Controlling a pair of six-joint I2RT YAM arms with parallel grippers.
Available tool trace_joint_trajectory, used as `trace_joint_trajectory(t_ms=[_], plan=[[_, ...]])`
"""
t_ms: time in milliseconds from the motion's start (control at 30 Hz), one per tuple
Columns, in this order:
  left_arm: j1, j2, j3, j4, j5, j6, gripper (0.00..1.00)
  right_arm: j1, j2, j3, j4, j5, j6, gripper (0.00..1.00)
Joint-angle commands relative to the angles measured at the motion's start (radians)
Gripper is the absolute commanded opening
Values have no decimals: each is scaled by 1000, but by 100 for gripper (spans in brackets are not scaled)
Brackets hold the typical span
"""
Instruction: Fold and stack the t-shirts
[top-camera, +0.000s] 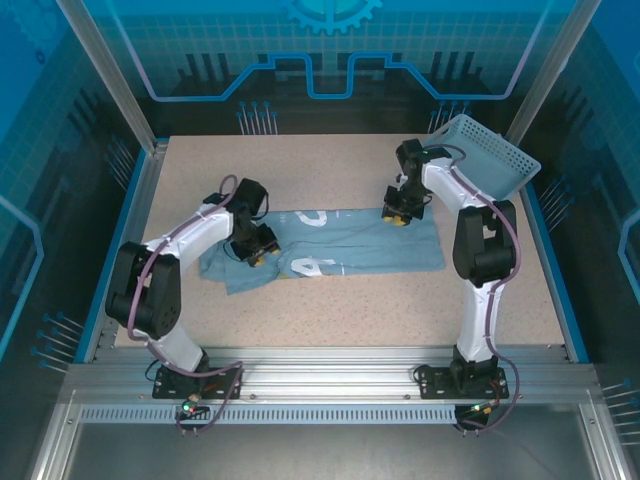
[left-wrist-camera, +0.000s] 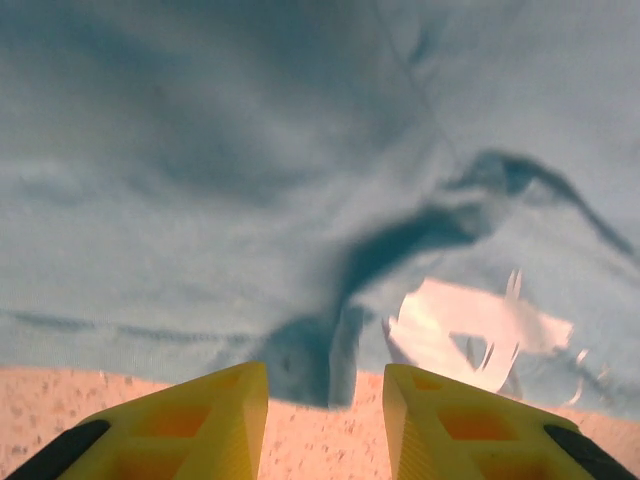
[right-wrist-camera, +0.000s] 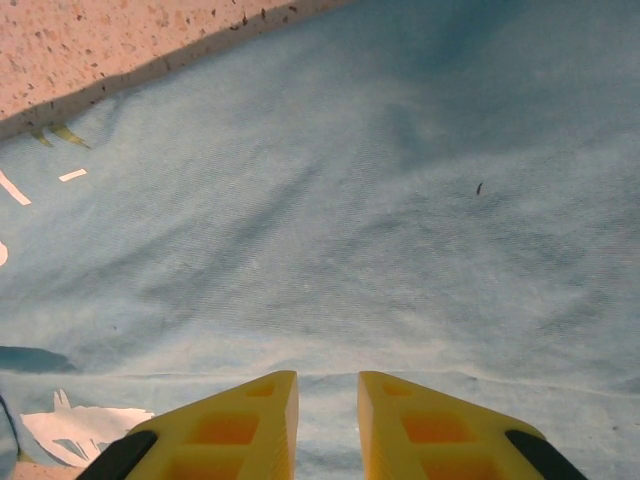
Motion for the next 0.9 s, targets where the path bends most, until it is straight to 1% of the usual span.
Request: trace_joint_trajectory(t_ms=[0, 100, 200, 300, 367, 433, 533, 633, 767, 867], plan=[[3, 73, 36, 67, -14, 36, 33, 15, -42, -15, -1, 1, -7, 24], [-11, 124, 27, 107, 3, 33, 27, 16, -57, -27, 0, 1, -7, 24], [-61, 126, 7, 133, 31, 22, 21, 15, -75, -44, 5, 6, -5, 24], [-130, 114, -17, 130, 44, 8, 19, 14, -87, -68, 14, 6, -2, 24], [-158, 115, -40, 121, 55, -7, 17, 13, -90, -76, 18, 4, 3, 23], [-165, 101, -67, 124, 67, -19, 17, 13, -94, -79, 22, 3, 4, 23], [-155, 38, -74, 98, 41, 1, 20, 12, -94, -74, 25, 0, 3, 23], [-74, -35, -75, 55, 0, 31, 27, 13, -95, -69, 32, 0, 1, 23], [109, -105, -115, 42, -32, 86, 35, 19, -99, -75, 52, -18, -8, 23], [210, -110, -117, 55, -78, 172, 39, 24, -100, -78, 55, -25, -14, 23]])
